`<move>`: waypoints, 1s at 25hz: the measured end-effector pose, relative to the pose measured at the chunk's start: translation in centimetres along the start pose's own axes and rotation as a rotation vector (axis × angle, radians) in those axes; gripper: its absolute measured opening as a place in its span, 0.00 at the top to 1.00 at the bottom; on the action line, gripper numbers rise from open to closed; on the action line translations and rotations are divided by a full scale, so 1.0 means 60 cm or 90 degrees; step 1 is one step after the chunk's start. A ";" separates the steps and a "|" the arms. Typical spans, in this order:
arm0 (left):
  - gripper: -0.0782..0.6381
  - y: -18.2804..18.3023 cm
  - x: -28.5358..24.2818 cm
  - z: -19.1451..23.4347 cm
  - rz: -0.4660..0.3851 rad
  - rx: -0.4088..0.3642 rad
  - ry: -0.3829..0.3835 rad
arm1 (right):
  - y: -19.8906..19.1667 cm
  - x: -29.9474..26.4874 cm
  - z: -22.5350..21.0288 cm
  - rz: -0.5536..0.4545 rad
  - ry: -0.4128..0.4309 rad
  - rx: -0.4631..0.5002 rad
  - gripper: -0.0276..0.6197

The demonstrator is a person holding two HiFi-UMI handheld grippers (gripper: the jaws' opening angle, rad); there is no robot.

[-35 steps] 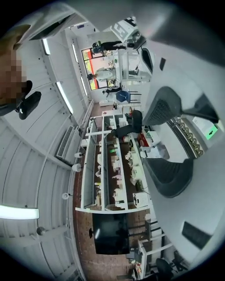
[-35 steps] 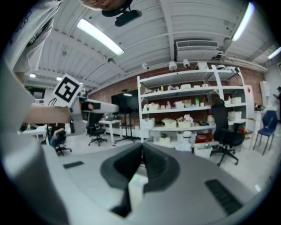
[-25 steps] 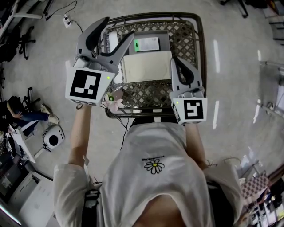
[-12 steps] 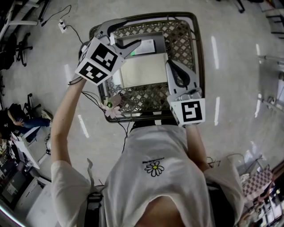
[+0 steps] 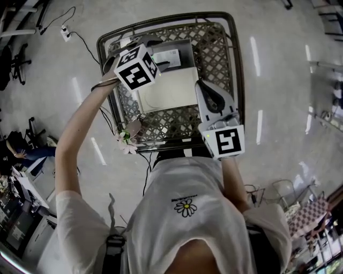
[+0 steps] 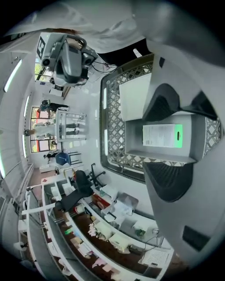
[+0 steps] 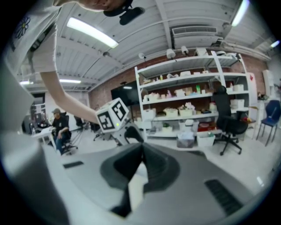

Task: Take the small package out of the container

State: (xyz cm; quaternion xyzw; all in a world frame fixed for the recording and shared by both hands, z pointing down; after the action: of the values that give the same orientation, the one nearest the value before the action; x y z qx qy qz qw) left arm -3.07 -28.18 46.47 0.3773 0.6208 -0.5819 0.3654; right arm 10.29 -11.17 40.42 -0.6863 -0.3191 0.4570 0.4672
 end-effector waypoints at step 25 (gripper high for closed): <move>0.43 -0.080 -0.209 -0.011 0.164 0.001 -0.116 | -0.069 -0.045 -0.010 0.066 0.073 -0.046 0.91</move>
State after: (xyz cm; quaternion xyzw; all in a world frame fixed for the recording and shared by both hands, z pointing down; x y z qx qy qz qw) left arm -1.75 -28.26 59.81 0.3995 0.5311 -0.5626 0.4918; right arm 9.78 -12.21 45.25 -0.7432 -0.2724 0.4289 0.4354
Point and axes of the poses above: the fingertips, and each gripper's own axes: x backward along the fingers, z to its left, y out of its top, the point moved 9 cm from there along x, backward along the fingers
